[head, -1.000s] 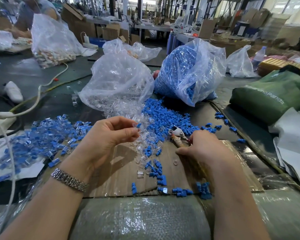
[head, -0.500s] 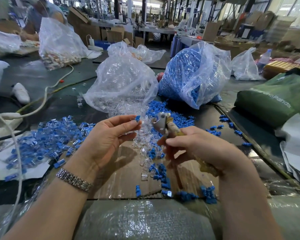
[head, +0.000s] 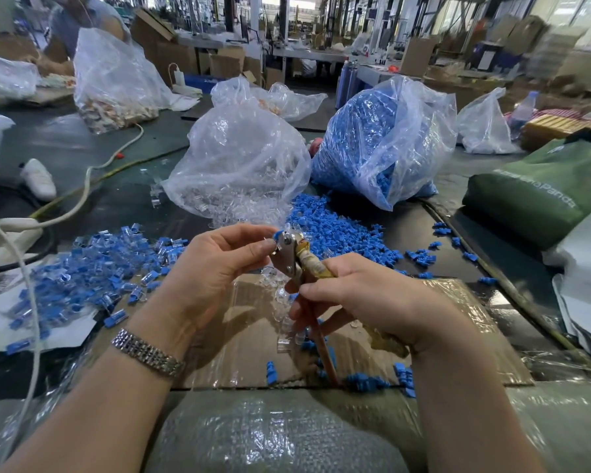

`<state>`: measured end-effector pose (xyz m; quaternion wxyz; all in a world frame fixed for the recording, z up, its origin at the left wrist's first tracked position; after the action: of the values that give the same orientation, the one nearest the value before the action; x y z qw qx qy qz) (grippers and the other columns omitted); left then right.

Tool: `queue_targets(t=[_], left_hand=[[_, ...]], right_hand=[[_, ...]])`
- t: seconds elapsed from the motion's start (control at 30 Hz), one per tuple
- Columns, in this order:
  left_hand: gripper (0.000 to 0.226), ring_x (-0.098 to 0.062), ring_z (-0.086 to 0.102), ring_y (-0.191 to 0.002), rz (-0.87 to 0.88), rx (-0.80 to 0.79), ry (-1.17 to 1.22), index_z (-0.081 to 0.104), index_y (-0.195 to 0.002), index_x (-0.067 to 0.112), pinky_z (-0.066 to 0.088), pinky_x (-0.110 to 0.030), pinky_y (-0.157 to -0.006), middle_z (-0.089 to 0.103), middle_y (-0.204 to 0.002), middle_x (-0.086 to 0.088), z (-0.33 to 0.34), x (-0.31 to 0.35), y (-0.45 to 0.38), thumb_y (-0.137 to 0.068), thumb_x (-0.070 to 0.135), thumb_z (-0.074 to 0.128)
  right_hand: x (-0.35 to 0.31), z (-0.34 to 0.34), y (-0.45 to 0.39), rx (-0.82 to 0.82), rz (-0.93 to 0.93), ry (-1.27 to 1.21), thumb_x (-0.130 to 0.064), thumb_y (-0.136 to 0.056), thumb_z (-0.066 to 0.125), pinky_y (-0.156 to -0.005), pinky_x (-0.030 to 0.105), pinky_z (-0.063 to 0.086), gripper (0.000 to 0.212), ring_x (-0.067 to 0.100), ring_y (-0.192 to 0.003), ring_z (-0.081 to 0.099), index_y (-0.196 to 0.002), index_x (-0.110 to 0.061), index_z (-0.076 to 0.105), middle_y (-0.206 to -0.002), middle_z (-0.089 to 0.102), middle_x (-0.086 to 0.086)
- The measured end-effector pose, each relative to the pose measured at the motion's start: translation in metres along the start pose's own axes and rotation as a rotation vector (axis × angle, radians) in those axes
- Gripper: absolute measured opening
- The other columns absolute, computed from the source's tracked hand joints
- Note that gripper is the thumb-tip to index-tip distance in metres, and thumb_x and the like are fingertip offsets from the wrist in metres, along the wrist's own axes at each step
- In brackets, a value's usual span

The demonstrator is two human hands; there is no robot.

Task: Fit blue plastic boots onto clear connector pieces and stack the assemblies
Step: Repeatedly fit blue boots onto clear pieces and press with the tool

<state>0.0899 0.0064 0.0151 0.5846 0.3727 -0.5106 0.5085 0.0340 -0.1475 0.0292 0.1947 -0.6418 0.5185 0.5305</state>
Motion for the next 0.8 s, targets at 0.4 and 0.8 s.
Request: queue_targets(t=[0.4,0.8], left_hand=[[0.019,-0.025,0.074,-0.097,0.097,0.113,-0.195,0.080,-0.092,0.018,0.058,-0.035,-0.091,0.079,-0.096,-0.004,-0.001,0.012,0.004,-0.073,0.023,0.077],[0.015,-0.011,0.070,-0.086,0.170,0.242,-0.277,0.075,-0.096,0.019,0.057,-0.022,-0.078,0.077,-0.094,-0.001,-0.024,0.018,0.004,-0.083,0.014,0.077]], right_hand=[[-0.004,0.000,-0.009,0.129,-0.024,0.109,-0.036,-0.105,0.053,-0.072,0.043,0.064,0.045,0.029,-0.070,0.075,-0.101,0.007,0.062,-0.071,0.072,0.005],[0.006,-0.015,-0.008,0.112,0.005,0.041,-0.046,-0.102,0.056,-0.072,0.038,0.063,0.041,0.026,-0.077,0.077,-0.105,-0.007,0.068,-0.080,0.076,0.004]])
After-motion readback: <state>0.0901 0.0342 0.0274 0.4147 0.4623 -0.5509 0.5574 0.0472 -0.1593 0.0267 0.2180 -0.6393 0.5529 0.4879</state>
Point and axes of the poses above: each hand's wrist, its own y-axis away from the middle knuckle, its own z-axis out of the palm, x = y × z, the point moved 9 cm from there along -y, towards the middle knuckle
